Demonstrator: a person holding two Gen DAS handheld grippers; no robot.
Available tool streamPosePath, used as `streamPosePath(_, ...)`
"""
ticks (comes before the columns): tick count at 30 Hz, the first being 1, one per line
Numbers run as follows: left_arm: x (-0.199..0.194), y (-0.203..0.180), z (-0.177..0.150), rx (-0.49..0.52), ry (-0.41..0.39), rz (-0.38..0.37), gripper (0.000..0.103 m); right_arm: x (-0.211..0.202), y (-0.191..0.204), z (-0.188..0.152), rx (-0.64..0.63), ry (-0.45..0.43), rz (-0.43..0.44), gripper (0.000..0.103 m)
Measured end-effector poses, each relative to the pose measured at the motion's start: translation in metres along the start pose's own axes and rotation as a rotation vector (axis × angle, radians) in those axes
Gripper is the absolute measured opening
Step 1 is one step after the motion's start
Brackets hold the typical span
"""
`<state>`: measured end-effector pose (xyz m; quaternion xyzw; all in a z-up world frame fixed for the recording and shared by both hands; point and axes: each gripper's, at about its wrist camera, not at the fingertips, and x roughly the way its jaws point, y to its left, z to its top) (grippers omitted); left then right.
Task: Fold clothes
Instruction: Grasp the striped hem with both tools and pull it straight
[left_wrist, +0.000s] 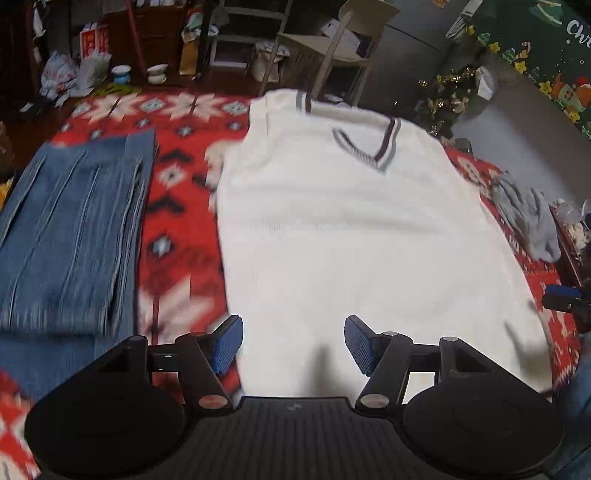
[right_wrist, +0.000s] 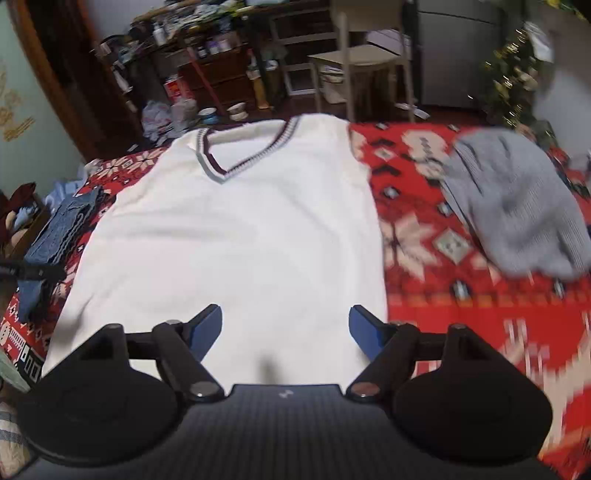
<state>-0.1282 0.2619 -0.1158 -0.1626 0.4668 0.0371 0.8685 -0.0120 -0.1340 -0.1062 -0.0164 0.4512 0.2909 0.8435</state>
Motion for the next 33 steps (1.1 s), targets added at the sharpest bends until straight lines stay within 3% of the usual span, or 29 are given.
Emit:
streamPosePath(9, -0.017, 0.002, -0.055, -0.065, 0.056, -0.067, 0.055, -0.022, 0.004, -0.059, 0.045, 0.08, -0.053, 0.064)
streamPosePath(13, -0.022, 0.003, -0.075, -0.055, 0.054, -0.053, 0.054, -0.024, 0.01, -0.079, 0.041, 0.117, -0.069, 0.061)
streamPosePath(17, -0.024, 0.005, -0.092, -0.076, 0.068, -0.069, 0.05, -0.028, 0.012, -0.086, 0.033, 0.117, -0.074, 0.06)
streamPosePath(22, -0.024, 0.0, -0.104, -0.058, 0.09, -0.093, 0.043, -0.028, 0.005, -0.09, 0.067, 0.142, -0.056, 0.051)
streamPosePath(26, -0.023, -0.005, -0.105, -0.036, 0.091, -0.11, 0.035, -0.021, 0.001, -0.094, 0.068, 0.172, -0.08, 0.047)
streamPosePath(31, -0.018, -0.01, -0.104, -0.027, 0.092, -0.126, 0.033, -0.018, -0.002, -0.096, 0.075, 0.177, -0.09, 0.047)
streamPosePath(33, -0.016, -0.014, -0.104, -0.014, 0.103, -0.127, 0.024, -0.019, -0.002, -0.096, 0.072, 0.176, -0.1, 0.046)
